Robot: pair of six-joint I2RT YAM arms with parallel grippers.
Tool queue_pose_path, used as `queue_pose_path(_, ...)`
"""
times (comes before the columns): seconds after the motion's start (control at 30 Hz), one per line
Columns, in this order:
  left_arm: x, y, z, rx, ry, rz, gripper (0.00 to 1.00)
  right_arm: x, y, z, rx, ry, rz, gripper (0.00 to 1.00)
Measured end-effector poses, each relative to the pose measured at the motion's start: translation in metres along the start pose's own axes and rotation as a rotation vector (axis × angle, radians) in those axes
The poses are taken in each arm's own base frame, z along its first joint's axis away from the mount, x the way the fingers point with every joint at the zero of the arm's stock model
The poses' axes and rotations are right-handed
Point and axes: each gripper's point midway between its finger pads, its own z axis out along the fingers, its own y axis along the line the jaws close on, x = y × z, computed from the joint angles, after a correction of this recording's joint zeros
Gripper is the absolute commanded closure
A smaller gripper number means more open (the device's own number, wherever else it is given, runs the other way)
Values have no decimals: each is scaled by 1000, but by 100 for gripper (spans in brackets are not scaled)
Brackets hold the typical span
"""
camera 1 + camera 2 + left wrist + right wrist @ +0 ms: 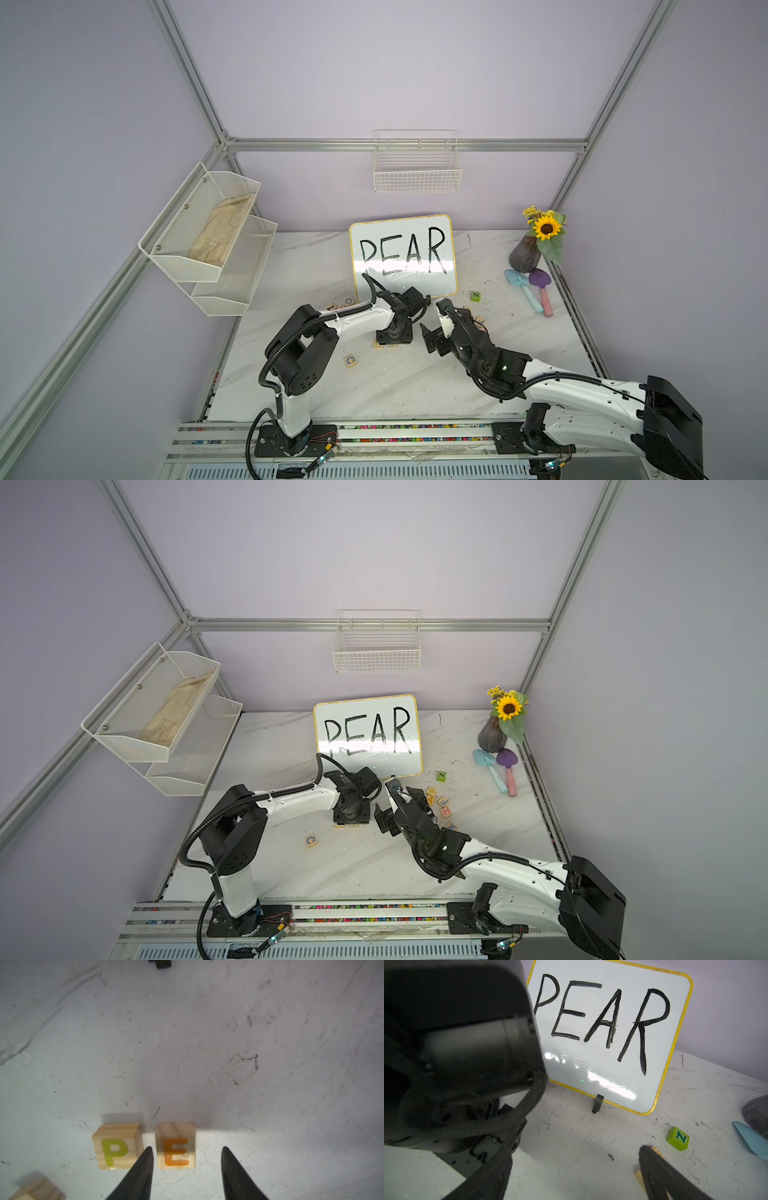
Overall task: Spell the uppercase word “pear” with letter blocks
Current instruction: Place the letter block at the center of the board, then pick up the letter block from the center of the board.
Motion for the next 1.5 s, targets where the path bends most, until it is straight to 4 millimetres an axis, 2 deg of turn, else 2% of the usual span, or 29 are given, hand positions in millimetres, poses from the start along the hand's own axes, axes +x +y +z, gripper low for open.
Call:
queue_pose_path(0.17, -9, -4, -12, 15, -37, 4, 46, -5, -3, -2, 8, -14, 9, 3)
queue_pose_path(0.37, -17, -2, -21, -9, -59, 24, 42, -10, -16, -4, 56, -31, 26, 3)
queue_pose_path(0.7, -43, -8, -44, 49, -120, 27, 32, -6, -70, 3, 263, 1, 145, 3)
queue_pose_path(0.9, -67, -17, -79, 160, -237, 20, 19, -2, -103, 14, 395, 70, 258, 3)
queue_pose_path(0.93, -73, -19, -87, 188, -268, 19, 15, -1, -107, 18, 414, 88, 275, 3)
queue_pose_path(1.0, -82, -21, -102, 239, -326, 17, 0, 4, -113, 24, 448, 127, 309, 3)
queue_pose_path(1.1, -89, -19, -116, 297, -384, 23, 0, 13, -118, 36, 494, 195, 352, 3)
queue_pose_path(1.2, -97, -12, -119, 334, -423, 11, 0, 21, -118, 46, 523, 251, 389, 3)
queue_pose_path(1.5, -112, 16, -100, 454, -491, -49, 0, 52, -109, 62, 567, 409, 509, 3)
